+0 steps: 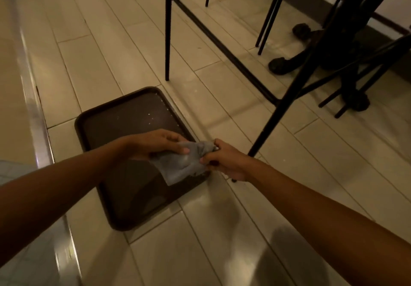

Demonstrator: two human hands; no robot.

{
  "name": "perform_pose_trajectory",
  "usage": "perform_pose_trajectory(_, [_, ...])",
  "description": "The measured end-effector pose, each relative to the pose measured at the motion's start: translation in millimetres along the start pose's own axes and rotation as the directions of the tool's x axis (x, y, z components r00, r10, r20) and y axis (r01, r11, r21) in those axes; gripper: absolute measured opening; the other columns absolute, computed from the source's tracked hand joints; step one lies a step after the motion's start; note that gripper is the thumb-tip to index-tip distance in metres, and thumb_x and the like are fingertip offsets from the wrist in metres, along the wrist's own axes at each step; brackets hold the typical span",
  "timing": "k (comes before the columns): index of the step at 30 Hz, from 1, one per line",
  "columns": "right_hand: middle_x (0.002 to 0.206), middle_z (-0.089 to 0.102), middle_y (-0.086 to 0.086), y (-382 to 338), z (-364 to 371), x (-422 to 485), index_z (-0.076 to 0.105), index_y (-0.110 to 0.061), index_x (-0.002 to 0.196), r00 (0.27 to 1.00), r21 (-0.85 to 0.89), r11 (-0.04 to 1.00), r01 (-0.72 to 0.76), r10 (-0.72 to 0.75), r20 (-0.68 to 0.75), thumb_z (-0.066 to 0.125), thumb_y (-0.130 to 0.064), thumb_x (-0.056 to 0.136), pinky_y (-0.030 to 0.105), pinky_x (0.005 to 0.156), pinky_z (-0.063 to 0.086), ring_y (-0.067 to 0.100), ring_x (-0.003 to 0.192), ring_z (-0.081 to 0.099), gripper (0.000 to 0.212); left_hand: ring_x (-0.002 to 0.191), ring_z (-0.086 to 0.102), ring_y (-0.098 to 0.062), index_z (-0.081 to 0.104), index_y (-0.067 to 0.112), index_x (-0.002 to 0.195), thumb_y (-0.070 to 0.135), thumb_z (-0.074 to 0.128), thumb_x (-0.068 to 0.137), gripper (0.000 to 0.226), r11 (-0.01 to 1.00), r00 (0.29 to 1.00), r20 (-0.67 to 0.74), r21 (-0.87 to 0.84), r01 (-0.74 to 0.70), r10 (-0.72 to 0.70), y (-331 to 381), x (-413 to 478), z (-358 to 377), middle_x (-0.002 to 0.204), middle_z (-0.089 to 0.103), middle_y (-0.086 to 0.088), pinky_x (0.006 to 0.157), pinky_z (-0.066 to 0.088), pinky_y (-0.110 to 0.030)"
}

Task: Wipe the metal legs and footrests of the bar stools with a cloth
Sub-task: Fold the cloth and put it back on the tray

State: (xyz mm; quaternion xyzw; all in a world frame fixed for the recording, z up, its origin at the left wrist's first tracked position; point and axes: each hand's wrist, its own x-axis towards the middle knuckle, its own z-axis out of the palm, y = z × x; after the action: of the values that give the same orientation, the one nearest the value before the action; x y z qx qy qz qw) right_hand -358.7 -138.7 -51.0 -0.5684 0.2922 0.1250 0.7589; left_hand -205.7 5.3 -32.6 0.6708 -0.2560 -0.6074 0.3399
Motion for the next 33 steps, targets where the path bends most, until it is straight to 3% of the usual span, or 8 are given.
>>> perform_pose_trajectory(3, [0.104, 0.055, 0.010, -2, 24, 26, 0.043, -0.009, 0.103, 0.998, 0.085, 0.996, 0.019, -0.014, -0.059, 0.055, 0.013, 0.078, 0.029, 0.071, 0.056, 0.026, 0.099, 0.058, 0.035, 0.085, 0.068, -0.020, 0.068, 0.018, 0.101, 0.046, 0.083, 0.053, 0.058, 0.999, 0.998, -0.056, -0.025, -0.031, 0.030, -15, -1, -27, 0.097, 0.071, -0.008, 0.073, 0.056, -0.030])
perform_pose_trajectory(7, [0.108, 0.056, 0.017, -5, 52, 56, 0.046, 0.000, 0.117, 0.996, 0.151, 0.988, 0.008, 0.006, -0.094, 0.055, 0.004, 0.080, 0.036, 0.074, 0.055, 0.029, 0.099, 0.059, 0.038, 0.078, 0.067, -0.012, 0.066, 0.020, 0.099, 0.043, 0.077, 0.061, 0.046, 0.997, 0.986, -0.158, -0.041, -0.062, 0.054, -32, -3, -54, 0.091, 0.070, -0.001, 0.063, 0.055, -0.023])
perform_pose_trajectory(11, [0.115, 0.061, 0.020, 0, 75, 73, 0.057, -0.003, 0.116, 0.989, 0.194, 0.980, -0.047, 0.074, -0.131, 0.055, -0.021, 0.089, 0.033, 0.074, 0.054, 0.028, 0.103, 0.059, 0.032, 0.096, 0.064, -0.019, 0.060, 0.017, 0.114, 0.022, 0.066, 0.083, 0.032, 0.999, 0.987, -0.160, -0.027, -0.030, 0.025, -56, -4, -77, 0.108, 0.065, -0.005, 0.070, 0.055, -0.024])
perform_pose_trajectory(16, [0.107, 0.058, 0.017, 22, 89, 87, 0.049, -0.005, 0.092, 0.941, 0.217, 0.976, -0.033, 0.103, -0.321, 0.057, -0.006, 0.086, 0.032, 0.074, 0.054, 0.028, 0.099, 0.059, 0.010, 0.100, 0.058, -0.018, 0.054, 0.021, 0.122, 0.013, 0.068, 0.080, 0.045, 1.000, 0.979, -0.204, -0.006, 0.001, -0.002, -73, -2, -96, 0.113, 0.056, -0.001, 0.069, 0.052, -0.022])
perform_pose_trajectory(21, [0.096, 0.056, 0.012, 38, 96, 90, 0.049, -0.008, 0.088, 0.902, 0.296, 0.955, -0.009, 0.135, -0.409, 0.056, 0.004, 0.084, 0.034, 0.077, 0.052, 0.023, 0.087, 0.059, 0.014, 0.092, 0.054, -0.009, 0.052, 0.021, 0.118, 0.006, 0.067, 0.078, 0.045, 0.997, 0.943, -0.327, -0.022, -0.076, 0.064, -86, 12, -97, 0.106, 0.053, 0.006, 0.064, 0.047, -0.016])
perform_pose_trajectory(24, [0.101, 0.055, 0.012, 46, 96, 97, 0.047, -0.008, 0.104, 0.893, 0.316, 0.948, -0.017, 0.157, -0.422, 0.055, 0.003, 0.085, 0.035, 0.082, 0.052, 0.022, 0.089, 0.059, 0.024, 0.102, 0.052, -0.015, 0.053, 0.016, 0.118, 0.002, 0.067, 0.078, 0.045, 0.996, 0.898, -0.432, 0.006, -0.089, 0.083, -96, 25, -93, 0.110, 0.052, 0.001, 0.069, 0.044, -0.018])
perform_pose_trajectory(28, [0.108, 0.055, 0.013, 55, 93, 110, 0.043, -0.007, 0.120, 0.882, 0.336, 0.939, -0.080, 0.224, -0.414, 0.056, 0.001, 0.085, 0.034, 0.081, 0.052, 0.024, 0.092, 0.058, 0.038, 0.115, 0.049, -0.020, 0.051, 0.013, 0.124, 0.001, 0.061, 0.083, 0.043, 0.996, 0.885, -0.462, 0.084, -0.024, 0.060, -116, 43, -86, 0.122, 0.052, -0.005, 0.088, 0.043, -0.027])
perform_pose_trajectory(33, [0.116, 0.054, 0.015, 55, 86, 123, 0.041, -0.006, 0.123, 0.817, 0.136, 0.980, -0.147, 0.198, -0.542, 0.061, -0.003, 0.081, 0.032, 0.080, 0.051, 0.023, 0.092, 0.055, 0.046, 0.128, 0.042, -0.021, 0.043, 0.015, 0.135, 0.009, 0.054, 0.090, 0.046, 0.967, 0.863, -0.494, 0.256, 0.022, 0.111, -121, 53, -80, 0.139, 0.044, -0.005, 0.098, 0.036, -0.027])
